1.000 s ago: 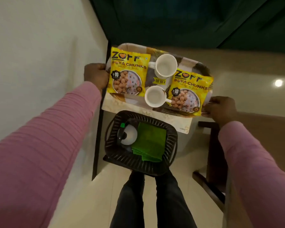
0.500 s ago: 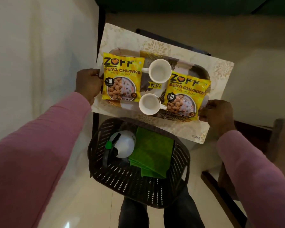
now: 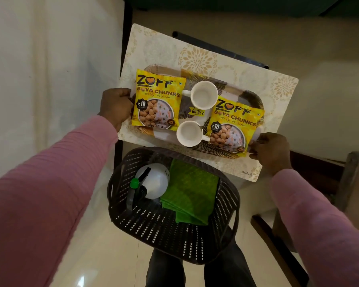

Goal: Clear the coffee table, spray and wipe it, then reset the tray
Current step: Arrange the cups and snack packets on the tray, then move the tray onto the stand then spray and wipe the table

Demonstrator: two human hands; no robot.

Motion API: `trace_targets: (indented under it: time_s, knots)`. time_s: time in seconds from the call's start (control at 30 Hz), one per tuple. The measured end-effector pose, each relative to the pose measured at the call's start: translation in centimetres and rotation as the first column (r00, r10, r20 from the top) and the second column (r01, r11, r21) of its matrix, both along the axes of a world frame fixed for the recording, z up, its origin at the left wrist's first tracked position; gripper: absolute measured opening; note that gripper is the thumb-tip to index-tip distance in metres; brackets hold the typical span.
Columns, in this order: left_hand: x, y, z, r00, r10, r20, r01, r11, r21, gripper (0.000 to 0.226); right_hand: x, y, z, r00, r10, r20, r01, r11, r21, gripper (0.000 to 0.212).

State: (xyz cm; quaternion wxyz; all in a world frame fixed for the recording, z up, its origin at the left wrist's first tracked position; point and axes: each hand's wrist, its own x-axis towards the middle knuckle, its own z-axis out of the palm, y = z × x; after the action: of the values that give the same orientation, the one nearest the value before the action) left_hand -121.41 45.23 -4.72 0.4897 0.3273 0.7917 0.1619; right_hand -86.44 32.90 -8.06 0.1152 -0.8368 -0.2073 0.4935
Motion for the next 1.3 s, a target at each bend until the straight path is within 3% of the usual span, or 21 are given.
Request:
trace_targets:
  time_s: [0.37,0.47,0.53,0.63,0.73,0.8,0.9,1.0,1.07,1.17,1.3]
  knots:
    - [-1.9,0.2,-1.1,0.997,-0.074,0.008,0.075,0.989,-0.131,0.048,-0.8,-0.4,0.3,0.998,0.031,0.056,-0.025,0.994,-0.107,0.035]
    - [-1.9,-0.3,-0.9,0.994,-0.111,-0.009,0.110,0.989,-0.096,0.046,-1.4,-0.2,0.7,0.981,0.073,0.178,-0.053,0.992,-0.116,0.047]
    - [-1.8,-1.1,-0.1,0.992,-0.114,-0.055,0.113,0.993,-0.021,0.048,-2.2,0.0,2.4,0.940,0.072,0.334,-0.062,0.997,-0.040,0.044]
    - [-1.4,-3.8,2.9,0.997,-0.069,-0.020,0.071,0.987,0.147,0.038,-4.0,-0.5,6.8,0.891,0.008,0.454,-0.124,0.966,0.226,0.037]
    - [-1.5,-8.5,6.6,0.986,-0.167,0.002,0.162,0.957,0.239,0.030,-6.7,-2.8,11.3,0.895,0.016,0.446,-0.256,0.836,0.485,0.022]
    - [-2.3,-11.8,8.0,0.969,-0.247,-0.007,0.242,0.943,0.230,0.029,-9.2,-4.9,14.1,0.910,0.147,0.388,-0.352,0.766,0.537,0.015]
    - [-4.0,-15.9,8.5,0.944,-0.327,0.045,0.316,0.935,0.158,0.032,-12.9,-8.4,14.8,0.823,0.477,0.309,-0.568,0.674,0.472,0.016]
    - [-4.6,-17.9,8.7,0.866,-0.493,0.078,0.484,0.868,0.113,0.046,-15.5,-10.5,11.1,0.595,0.757,0.272,-0.798,0.515,0.312,0.029]
    - [-4.7,-18.4,8.5,0.797,-0.595,0.102,0.587,0.804,0.097,0.061,-16.7,-10.5,8.4,0.497,0.833,0.243,-0.867,0.464,0.180,0.044]
    - [-4.2,-18.9,7.3,0.674,-0.735,0.075,0.731,0.678,0.078,0.080,-17.6,-9.2,5.4,0.460,0.853,0.246,-0.883,0.469,0.026,0.060]
    - [-3.5,-19.7,5.7,0.685,-0.725,0.071,0.718,0.689,0.102,0.089,-17.8,-7.9,3.0,0.416,0.872,0.258,-0.882,0.456,-0.118,0.050]
